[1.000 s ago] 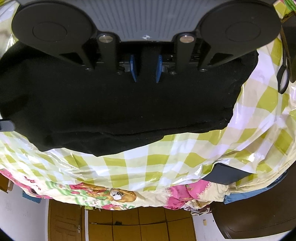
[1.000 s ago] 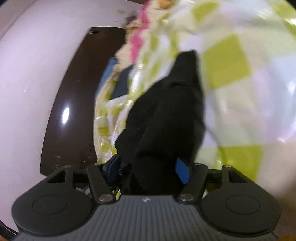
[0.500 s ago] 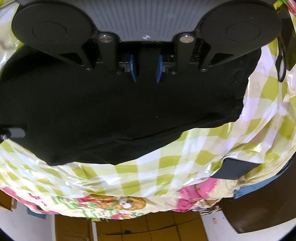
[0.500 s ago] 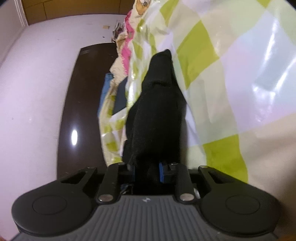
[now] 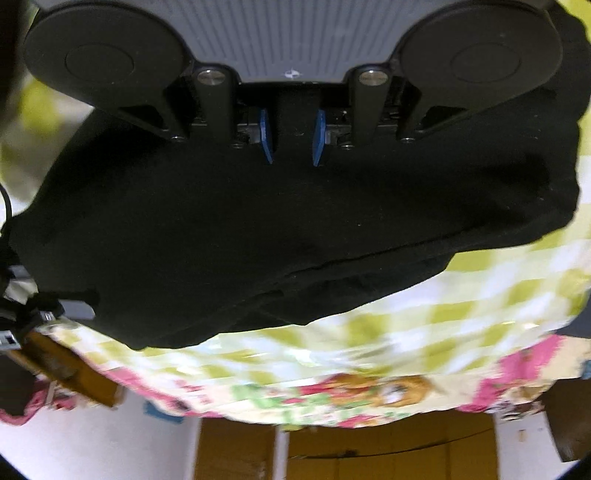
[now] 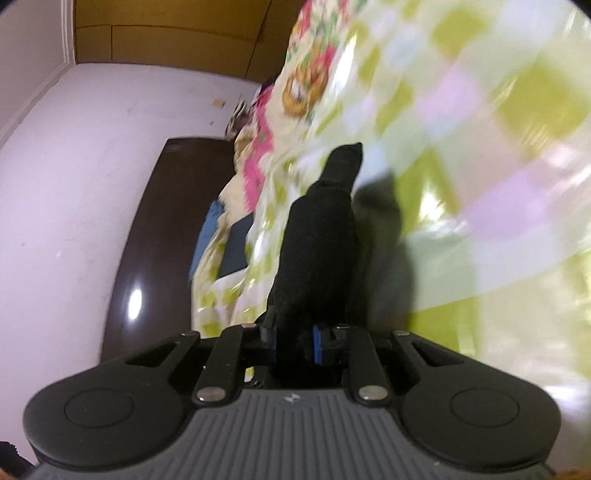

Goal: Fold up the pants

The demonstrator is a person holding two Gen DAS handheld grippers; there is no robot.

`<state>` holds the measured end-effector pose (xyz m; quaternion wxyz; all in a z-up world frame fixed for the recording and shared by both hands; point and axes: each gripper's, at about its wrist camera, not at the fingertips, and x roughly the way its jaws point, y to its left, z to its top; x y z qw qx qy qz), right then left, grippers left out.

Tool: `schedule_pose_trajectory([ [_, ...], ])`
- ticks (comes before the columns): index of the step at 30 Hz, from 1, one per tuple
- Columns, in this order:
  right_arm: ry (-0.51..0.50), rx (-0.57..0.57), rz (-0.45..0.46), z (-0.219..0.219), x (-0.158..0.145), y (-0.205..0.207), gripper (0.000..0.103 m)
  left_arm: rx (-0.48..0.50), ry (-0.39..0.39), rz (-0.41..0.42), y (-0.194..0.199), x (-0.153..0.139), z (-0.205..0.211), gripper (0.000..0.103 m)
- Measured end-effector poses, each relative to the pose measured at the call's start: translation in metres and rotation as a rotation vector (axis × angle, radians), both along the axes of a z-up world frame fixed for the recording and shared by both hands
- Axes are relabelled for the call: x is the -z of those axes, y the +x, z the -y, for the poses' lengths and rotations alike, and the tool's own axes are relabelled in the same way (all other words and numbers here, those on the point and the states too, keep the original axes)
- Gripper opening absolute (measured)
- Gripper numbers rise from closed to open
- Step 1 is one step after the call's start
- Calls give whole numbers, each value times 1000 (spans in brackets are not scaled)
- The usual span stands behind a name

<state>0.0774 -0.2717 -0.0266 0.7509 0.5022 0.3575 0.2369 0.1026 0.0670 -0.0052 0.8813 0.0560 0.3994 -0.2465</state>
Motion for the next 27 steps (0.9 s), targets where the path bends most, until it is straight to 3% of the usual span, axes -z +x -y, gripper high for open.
schedule_pose_trajectory([
  [5, -150, -41, 77, -15, -68, 5, 18, 38, -62, 24, -15, -10, 11, 38],
  [11, -283, -202, 149, -117, -119, 36, 18, -81, -25, 111, -43, -30, -62, 38],
  [13, -334, -275, 153, -164, -117, 42, 19, -133, -26, 111, -48, -27, -89, 39],
  [15, -403, -350, 149, -215, -113, 53, 19, -166, -83, 84, -54, -21, -117, 38],
  [18, -446, -414, 92, -278, -85, 69, 19, -198, -136, 91, -65, -19, -139, 39],
  [21, -469, -386, 23, -310, -50, 82, 23, -203, -163, 107, -73, -20, -148, 39],
  [24, -468, -322, 19, -320, -27, 88, 29, -217, -167, 114, -73, -21, -155, 39],
  [27, -475, -303, 11, -321, -21, 85, 30, -249, -199, 105, -78, -24, -169, 41],
])
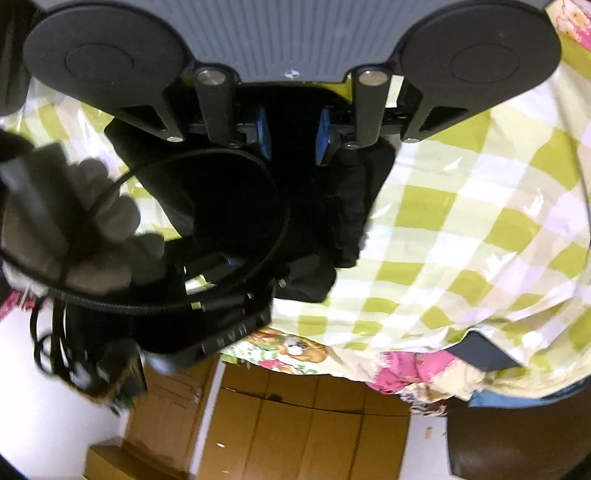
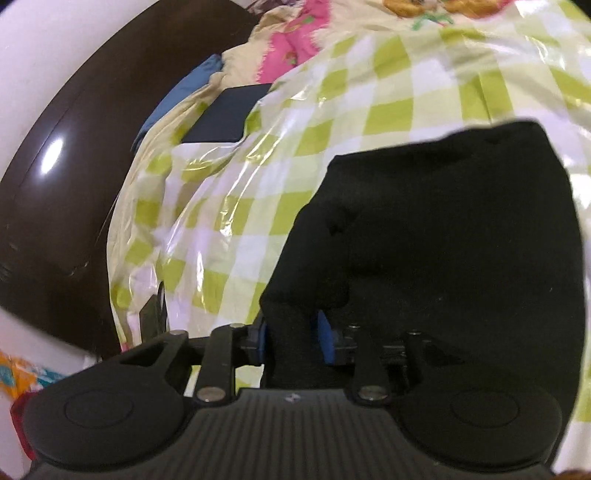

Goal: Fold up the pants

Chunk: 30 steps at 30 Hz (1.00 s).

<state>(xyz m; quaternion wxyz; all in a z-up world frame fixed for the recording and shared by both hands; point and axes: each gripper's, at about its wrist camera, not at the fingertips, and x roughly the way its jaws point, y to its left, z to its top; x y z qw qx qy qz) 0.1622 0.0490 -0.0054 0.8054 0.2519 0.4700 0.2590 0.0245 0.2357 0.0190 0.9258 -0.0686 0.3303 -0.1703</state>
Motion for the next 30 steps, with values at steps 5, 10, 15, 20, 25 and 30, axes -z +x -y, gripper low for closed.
schedule_pose_trajectory([
  [5, 4, -8, 30, 8, -23, -3, 25, 10, -21, 27, -14, -11, -3, 45],
  [10, 75, 22, -33, 24, -35, 11, 25, 88, -12, 50, -29, -28, 6, 55],
  [15, 133, 20, -88, 3, -17, 18, 31, 84, 37, 58, -37, -33, 29, 61],
  [20, 325, -15, -76, 16, -37, 12, 34, 31, 37, 27, -32, -21, 48, 61],
  [25, 174, -79, 123, 57, -86, -11, 53, -78, 73, 38, -30, -20, 50, 61],
  [30, -40, -10, 165, 106, -68, -39, 53, -177, -15, 33, -26, -29, 33, 61],
])
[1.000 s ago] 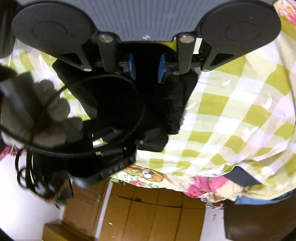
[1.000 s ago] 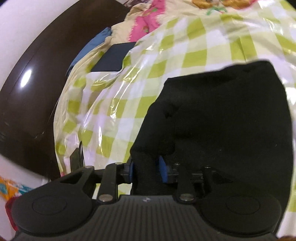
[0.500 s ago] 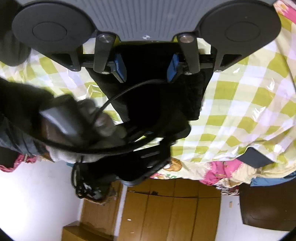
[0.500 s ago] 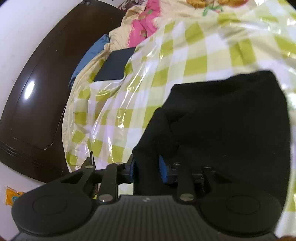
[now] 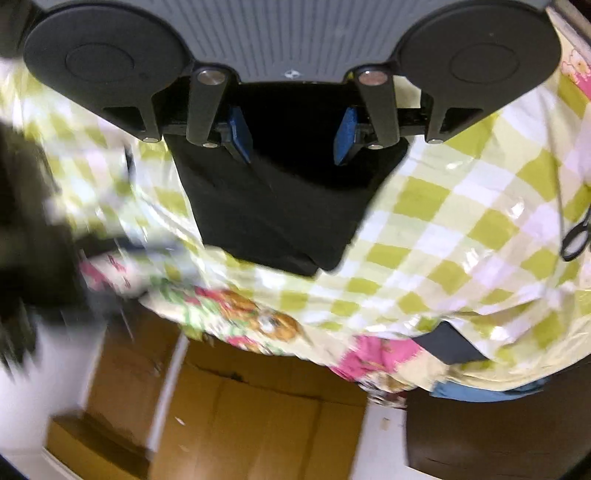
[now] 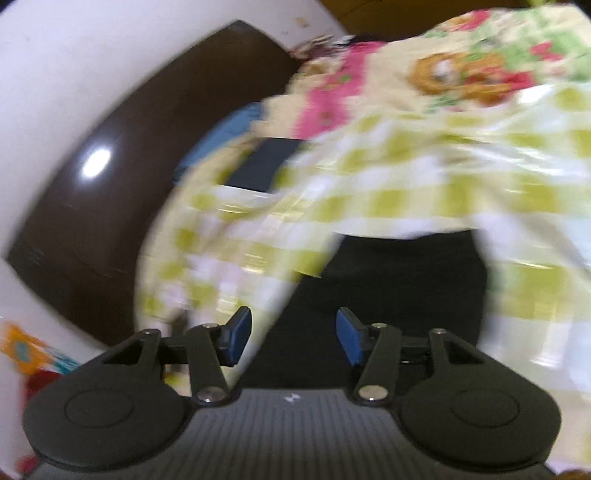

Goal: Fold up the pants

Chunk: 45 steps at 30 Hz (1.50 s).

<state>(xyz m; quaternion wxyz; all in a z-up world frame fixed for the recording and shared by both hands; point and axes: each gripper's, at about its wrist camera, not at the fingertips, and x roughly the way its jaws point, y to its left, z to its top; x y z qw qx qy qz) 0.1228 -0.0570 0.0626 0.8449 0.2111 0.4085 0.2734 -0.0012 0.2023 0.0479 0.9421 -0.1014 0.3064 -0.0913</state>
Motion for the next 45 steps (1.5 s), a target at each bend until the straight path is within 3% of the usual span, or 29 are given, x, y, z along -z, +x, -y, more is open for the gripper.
schedule_pose_trajectory([
  [2, 17, 31, -62, 13, 20, -9, 53, -25, 21, 1, 10, -3, -2, 61],
  [6, 82, 72, -188, 23, 65, -18, 53, -49, 142, -63, 43, 14, 5, 59],
  [9, 68, 57, -160, 16, 77, -22, 51, -100, 138, -138, 62, 32, -10, 58],
  [13, 84, 33, -144, 23, 68, -17, 53, -160, 128, -185, 54, 38, -34, 60],
  [18, 37, 82, -5, 36, 46, -3, 57, -152, 178, -134, 52, 24, -25, 60],
  [24, -75, 91, 88, 24, 51, 64, 63, -125, 195, -144, 58, 29, -23, 61],
  [28, -70, 29, 41, 16, 69, 92, 65, -113, 193, -147, 58, 32, -24, 62],
  [29, -57, 38, 43, 16, 72, 94, 61, -110, 194, -145, 59, 33, -24, 62],
  [30, -57, 39, 49, 16, 73, 95, 35, -109, 196, -143, 59, 33, -23, 62],
  [31, -57, 47, 36, 18, 74, 97, 1, -108, 195, -140, 59, 33, -24, 62],
  [35, -31, 66, -10, 32, 78, 98, 1, -100, 175, -118, 57, 30, -26, 62],
  [37, -58, 2, 68, 34, 62, 88, 7, -85, 185, -112, 57, 28, -27, 62],
  [39, -113, -136, 173, 27, 43, 78, 9, -70, 182, -112, 57, 28, -28, 62],
  [41, -141, -278, 192, 16, 32, 85, 25, -66, 175, -115, 59, 29, -29, 62],
  [42, -161, -328, 196, 9, 29, 91, 44, -68, 172, -116, 59, 29, -29, 62],
  [43, -185, -373, 206, 3, 28, 97, 51, -70, 171, -115, 59, 29, -28, 62],
  [45, -267, -512, 223, -16, 29, 109, 50, -73, 171, -113, 58, 29, -28, 62],
])
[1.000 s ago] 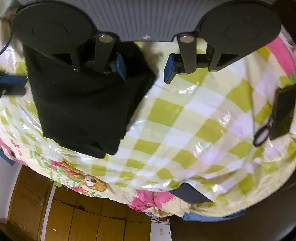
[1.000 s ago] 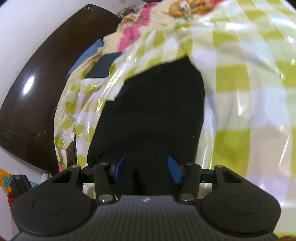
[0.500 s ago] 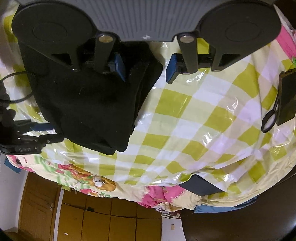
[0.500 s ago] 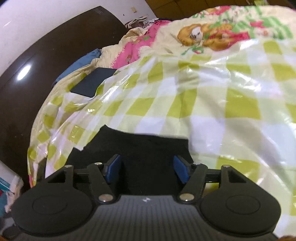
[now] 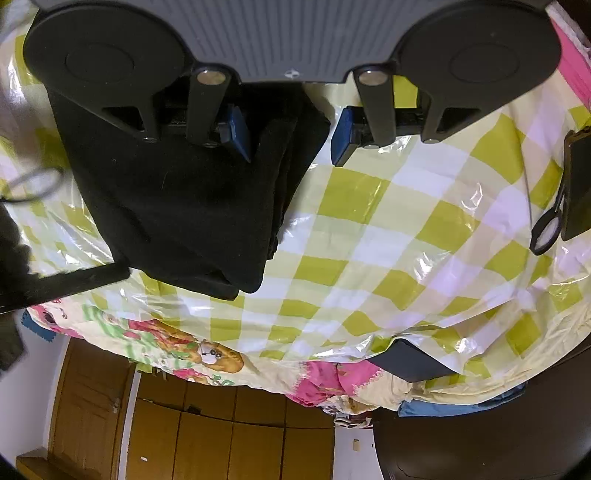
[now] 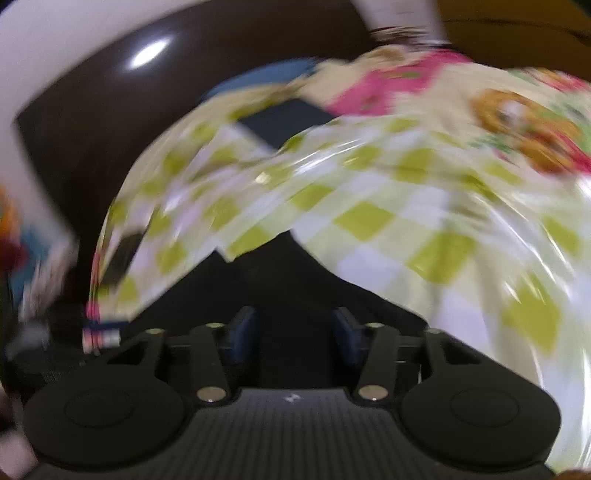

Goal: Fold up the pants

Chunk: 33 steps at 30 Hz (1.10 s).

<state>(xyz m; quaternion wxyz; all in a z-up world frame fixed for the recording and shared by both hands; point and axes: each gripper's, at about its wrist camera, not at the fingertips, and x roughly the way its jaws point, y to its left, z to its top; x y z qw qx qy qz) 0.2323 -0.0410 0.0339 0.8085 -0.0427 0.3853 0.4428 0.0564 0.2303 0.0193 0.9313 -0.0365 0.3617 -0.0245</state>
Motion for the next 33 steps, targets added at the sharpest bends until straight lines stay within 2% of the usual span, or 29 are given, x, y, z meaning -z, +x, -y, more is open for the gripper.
schedule_pose_trajectory([
  [4, -140, -131, -12, -25, 17, 22, 51, -2, -10, -1, 0, 1, -1, 62],
  [6, -166, -160, -38, -29, 23, 29, 50, 4, -10, -3, 2, 2, -2, 62],
  [8, -147, -149, -80, -27, 25, 28, 33, 14, -5, -3, 4, 2, -2, 62],
  [9, -139, -142, -101, -25, 25, 25, 20, 19, -6, -3, 5, 2, -2, 62],
  [11, -164, -118, -88, -22, 22, 15, 14, 32, 5, 7, 5, 1, -1, 61],
  [13, -163, -78, -98, -14, 15, 11, 5, 37, 32, 29, 5, -1, 2, 56],
  [17, -91, 18, -59, 7, -16, -2, 3, 36, 44, 79, 1, -7, 8, 50],
  [20, -60, 61, -65, 15, -17, 0, 3, 23, 38, 45, 7, 6, 6, 50],
  [23, -88, -35, -59, -7, -19, -1, 5, 20, 18, 28, 9, 11, 0, 51],
  [24, -90, -44, -35, -17, -21, 0, 10, 20, 1, 27, 8, 10, -1, 51],
  [26, -60, -82, -23, -35, -24, 5, 10, 28, -11, 33, 7, 8, -3, 51],
  [27, -42, -105, -29, -45, -24, 9, 14, 31, -11, 36, 7, 8, -3, 51],
  [28, -28, -132, -38, -56, -23, 14, 30, 33, -15, 35, 7, 9, -4, 51],
  [30, -38, -179, -48, -82, -12, 27, 54, 35, -27, 38, 7, 10, -5, 51],
  [33, -64, -204, -99, -107, 11, 43, 54, 39, -37, 38, 6, 10, -7, 51],
])
